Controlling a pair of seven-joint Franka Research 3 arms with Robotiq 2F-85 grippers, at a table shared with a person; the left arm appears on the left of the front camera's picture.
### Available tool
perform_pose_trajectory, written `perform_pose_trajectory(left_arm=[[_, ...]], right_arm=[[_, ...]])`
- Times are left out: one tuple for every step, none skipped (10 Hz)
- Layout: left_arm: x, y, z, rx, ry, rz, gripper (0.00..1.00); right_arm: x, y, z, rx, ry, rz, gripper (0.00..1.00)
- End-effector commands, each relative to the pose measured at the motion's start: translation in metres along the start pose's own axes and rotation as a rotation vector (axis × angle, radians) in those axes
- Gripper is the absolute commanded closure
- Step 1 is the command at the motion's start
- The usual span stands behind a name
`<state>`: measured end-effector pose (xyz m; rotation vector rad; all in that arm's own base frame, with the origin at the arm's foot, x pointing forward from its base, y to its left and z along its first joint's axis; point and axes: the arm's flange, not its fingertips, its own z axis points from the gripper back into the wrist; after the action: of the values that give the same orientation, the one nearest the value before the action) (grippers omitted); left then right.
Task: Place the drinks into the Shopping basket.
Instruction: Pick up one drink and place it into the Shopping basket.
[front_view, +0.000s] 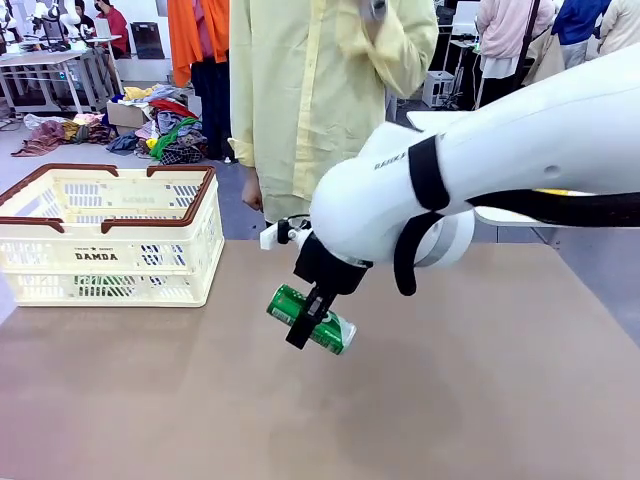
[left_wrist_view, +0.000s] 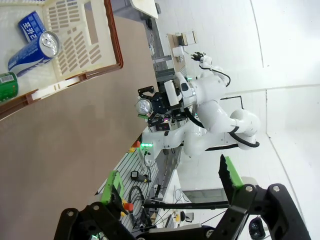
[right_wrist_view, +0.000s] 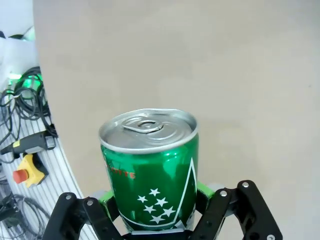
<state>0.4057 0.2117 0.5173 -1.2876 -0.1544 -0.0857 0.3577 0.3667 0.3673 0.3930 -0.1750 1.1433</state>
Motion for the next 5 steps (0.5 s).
perform_pose_trajectory(left_arm=[[-0.0043, -0.0013, -0.0019, 0.002, 0.003, -0.003, 0.0], [-0.0043, -0.0013, -0.0019, 0.002, 0.003, -0.003, 0.0], [-0.0043, -0.0013, -0.0019, 0.002, 0.003, -0.003, 0.0], [-0.0043, -0.0013, -0.0019, 0.002, 0.003, -0.003, 0.0], [-0.0043, -0.0013, -0.0019, 0.002, 0.003, -0.003, 0.0]], right_arm=[[-0.0034, -0.0018, 0.0159, 0.002, 0.003, -0.013, 1.0], [-0.0034, -0.0018, 0.0159, 0.002, 0.003, -0.013, 1.0], [-0.0034, -0.0018, 0.0159, 0.002, 0.003, -0.013, 1.0], [-0.0034, -0.0018, 0.0159, 0.002, 0.003, -0.013, 1.0], [-0.0034, -0.0018, 0.0159, 0.002, 0.003, -0.013, 1.0]])
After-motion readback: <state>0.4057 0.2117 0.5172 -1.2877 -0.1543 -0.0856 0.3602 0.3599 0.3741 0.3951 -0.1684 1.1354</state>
